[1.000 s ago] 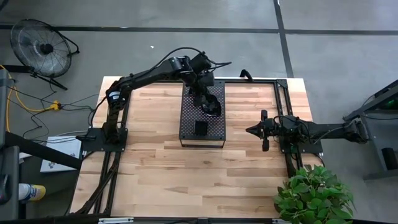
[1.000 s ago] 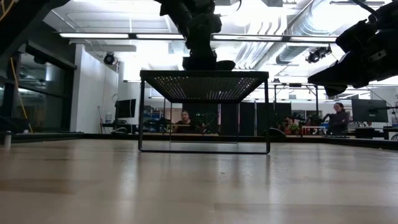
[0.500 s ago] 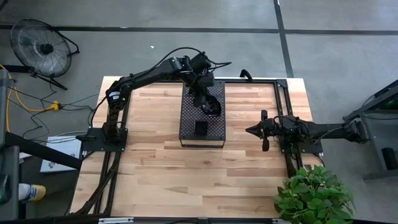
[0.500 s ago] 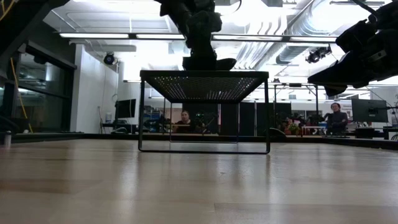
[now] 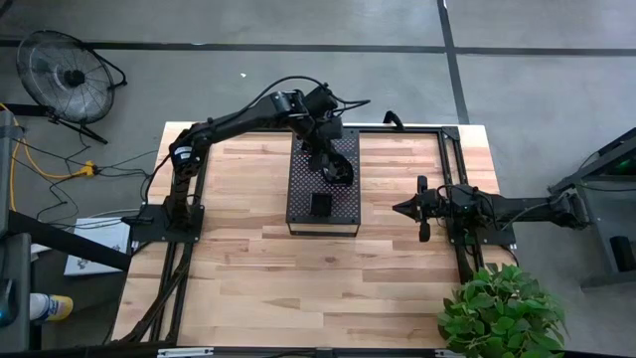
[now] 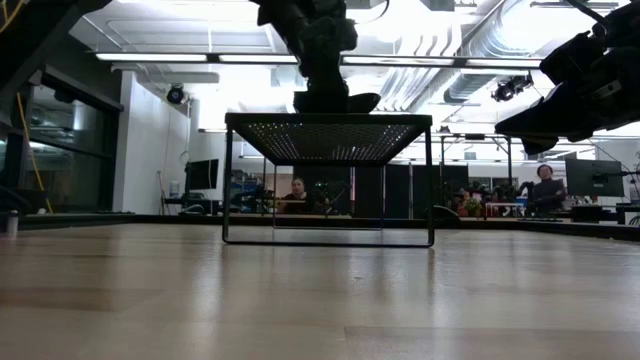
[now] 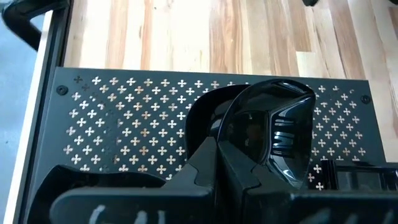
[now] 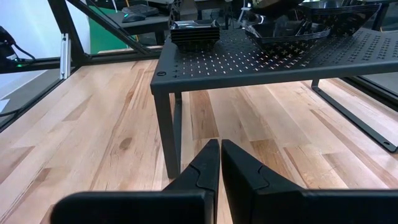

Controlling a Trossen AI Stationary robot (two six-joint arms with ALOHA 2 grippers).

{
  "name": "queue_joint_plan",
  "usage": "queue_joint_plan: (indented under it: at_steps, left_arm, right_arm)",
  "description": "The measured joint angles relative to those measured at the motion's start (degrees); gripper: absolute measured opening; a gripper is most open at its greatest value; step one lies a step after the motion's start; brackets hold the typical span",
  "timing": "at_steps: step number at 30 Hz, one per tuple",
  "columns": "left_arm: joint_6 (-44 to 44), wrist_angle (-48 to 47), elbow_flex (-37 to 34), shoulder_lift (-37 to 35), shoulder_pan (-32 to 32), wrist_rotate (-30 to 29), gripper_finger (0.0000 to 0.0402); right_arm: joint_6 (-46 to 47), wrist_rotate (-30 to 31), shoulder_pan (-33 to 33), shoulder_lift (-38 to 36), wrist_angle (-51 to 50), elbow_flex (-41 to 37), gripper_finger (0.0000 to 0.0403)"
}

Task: Pick & Place Mini shaped plates
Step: Stack the black leaf shape plate on top of the other black leaf shaped plate on the shelf, then return to Home Position

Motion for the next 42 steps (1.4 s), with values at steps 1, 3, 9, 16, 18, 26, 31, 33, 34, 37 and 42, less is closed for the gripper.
queue_joint_plan:
  at_steps: [1, 3, 9, 16, 18, 26, 31, 33, 34, 37, 42]
  left_arm:
    - [0.5, 0.0, 0.0, 0.0, -0.1, 0.0, 0.0000]
    - [1.2, 0.0, 0.0, 0.0, -0.4, 0.4, 0.0000]
    - [1.3, 0.0, 0.0, 0.0, -0.4, 0.2, 0.0022]
    - [1.4, 0.1, 0.0, 0.0, -0.4, -0.3, 0.0049]
    - [1.8, 0.5, 0.0, 0.0, -0.4, -0.4, 0.0050]
    - [2.9, 1.3, 0.0, 0.0, -0.4, -1.5, 0.0051]
    - [4.3, 2.6, 0.1, 0.0, -0.4, -3.1, 0.0060]
    - [5.9, 2.4, 1.2, 0.1, -0.4, -3.0, 0.0068]
    - [6.7, 2.1, 2.0, 0.1, -0.4, -2.8, 0.0071]
    - [8.3, -0.6, 5.6, -0.1, -0.4, -3.1, 0.0073]
    - [13.7, -8.6, 12.3, -1.8, -1.6, -5.5, 0.0074]
  right_arm:
    - [0.0, 0.0, 0.0, 0.0, 0.0, 0.0, 0.0012]
    - [0.0, 0.0, 0.0, 0.0, 0.0, 0.0, 0.0012]
    - [0.0, 0.0, 0.0, 0.0, 0.0, 0.0, 0.0012]
    - [0.0, 0.0, 0.0, 0.0, 0.0, 0.0, 0.0012]
    - [0.0, 0.0, 0.0, 0.0, 0.0, 0.0, 0.0012]
    - [0.0, 0.0, 0.0, 0.0, 0.0, 0.0, 0.0012]
    - [0.0, 0.0, 0.0, 0.0, 0.0, 0.0, 0.0012]
    - [0.0, 0.0, 0.0, 0.0, 0.0, 0.0, 0.0012]
    - [0.0, 0.0, 0.0, 0.0, 0.0, 0.0, 0.0012]
    - [0.0, 0.0, 0.0, 0.0, 0.0, 0.0, 0.0012]
    - [0.0, 0.0, 0.0, 0.0, 0.0, 0.0, 0.0012]
